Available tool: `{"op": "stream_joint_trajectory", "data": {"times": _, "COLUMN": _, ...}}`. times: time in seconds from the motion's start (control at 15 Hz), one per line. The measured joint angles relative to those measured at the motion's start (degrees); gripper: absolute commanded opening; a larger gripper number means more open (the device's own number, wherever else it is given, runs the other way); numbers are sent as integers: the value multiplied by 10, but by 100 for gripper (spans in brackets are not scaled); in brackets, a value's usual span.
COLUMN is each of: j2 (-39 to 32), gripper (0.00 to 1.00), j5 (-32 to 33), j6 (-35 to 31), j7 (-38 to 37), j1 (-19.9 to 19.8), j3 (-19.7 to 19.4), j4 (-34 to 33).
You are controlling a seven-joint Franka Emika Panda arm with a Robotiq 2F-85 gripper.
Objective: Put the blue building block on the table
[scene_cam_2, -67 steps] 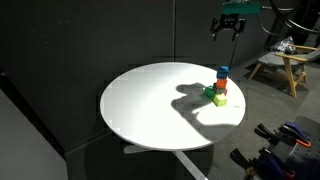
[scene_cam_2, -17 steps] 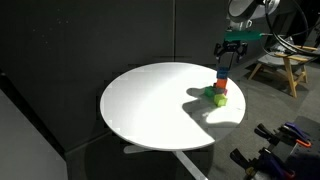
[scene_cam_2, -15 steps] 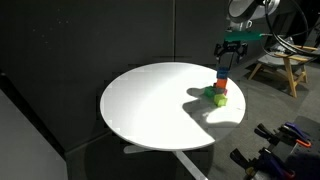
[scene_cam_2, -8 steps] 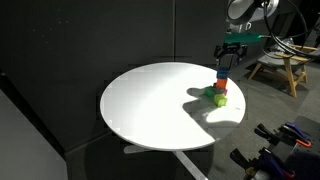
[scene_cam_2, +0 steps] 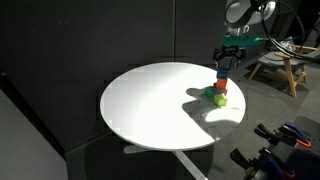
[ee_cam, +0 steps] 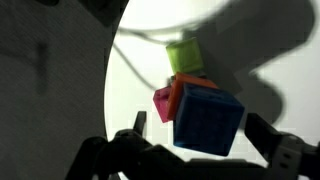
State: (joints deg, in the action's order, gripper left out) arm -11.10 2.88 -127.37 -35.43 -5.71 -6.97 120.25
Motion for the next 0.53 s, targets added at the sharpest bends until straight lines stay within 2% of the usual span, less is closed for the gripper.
{"op": "stream_joint_trajectory", "data": {"times": 0.53, "j2": -8, "gripper": 100, "j5": 0, "j6": 0, "j7": 0, "j1": 1, "j3": -4, "j4": -2}}
